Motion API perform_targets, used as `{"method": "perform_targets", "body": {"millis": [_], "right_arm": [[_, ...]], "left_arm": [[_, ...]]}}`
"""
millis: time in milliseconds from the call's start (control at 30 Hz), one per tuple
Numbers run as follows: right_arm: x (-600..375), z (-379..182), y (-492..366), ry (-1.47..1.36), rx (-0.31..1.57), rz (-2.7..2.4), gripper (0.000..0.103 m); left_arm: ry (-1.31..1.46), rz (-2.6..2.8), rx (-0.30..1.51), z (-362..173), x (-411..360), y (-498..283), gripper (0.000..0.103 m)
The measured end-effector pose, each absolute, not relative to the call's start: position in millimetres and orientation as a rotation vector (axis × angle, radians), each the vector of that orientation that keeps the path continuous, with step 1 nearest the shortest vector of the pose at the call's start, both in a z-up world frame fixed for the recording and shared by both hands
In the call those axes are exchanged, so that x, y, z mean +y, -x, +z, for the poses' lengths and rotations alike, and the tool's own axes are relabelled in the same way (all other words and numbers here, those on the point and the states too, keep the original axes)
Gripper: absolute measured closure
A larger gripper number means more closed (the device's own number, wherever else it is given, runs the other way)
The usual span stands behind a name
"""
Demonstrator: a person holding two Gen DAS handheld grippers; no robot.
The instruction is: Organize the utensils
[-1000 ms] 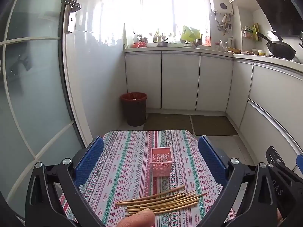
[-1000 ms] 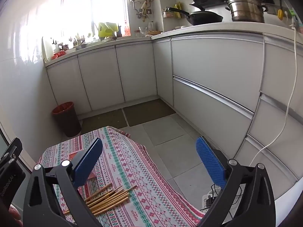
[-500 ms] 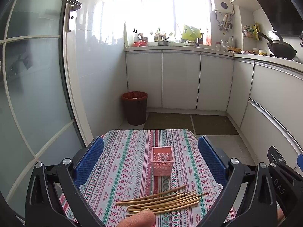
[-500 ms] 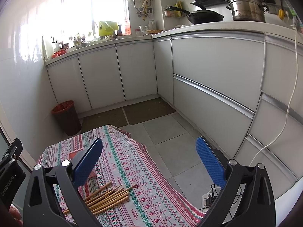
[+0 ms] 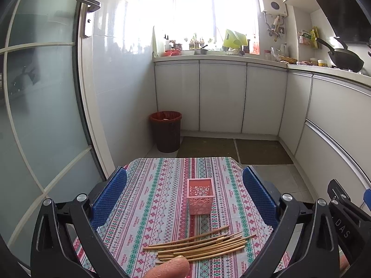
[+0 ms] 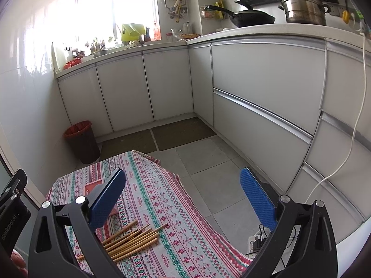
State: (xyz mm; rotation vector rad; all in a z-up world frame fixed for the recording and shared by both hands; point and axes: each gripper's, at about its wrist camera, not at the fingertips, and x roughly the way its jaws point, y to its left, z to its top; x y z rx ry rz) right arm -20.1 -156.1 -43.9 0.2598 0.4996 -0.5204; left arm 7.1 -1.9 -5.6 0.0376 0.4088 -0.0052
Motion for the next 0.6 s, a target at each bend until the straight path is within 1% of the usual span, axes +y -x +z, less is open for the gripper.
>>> {"method": "perform_targets", "body": {"millis": [600], "right_arm": [[-156.2,-45.9,19.6,-0.262,0.506,-0.516,0.007]], "left_arm": [[-0.040,-0.004,0.418,-6.2,-0.2,-8.8,0.007]]}}
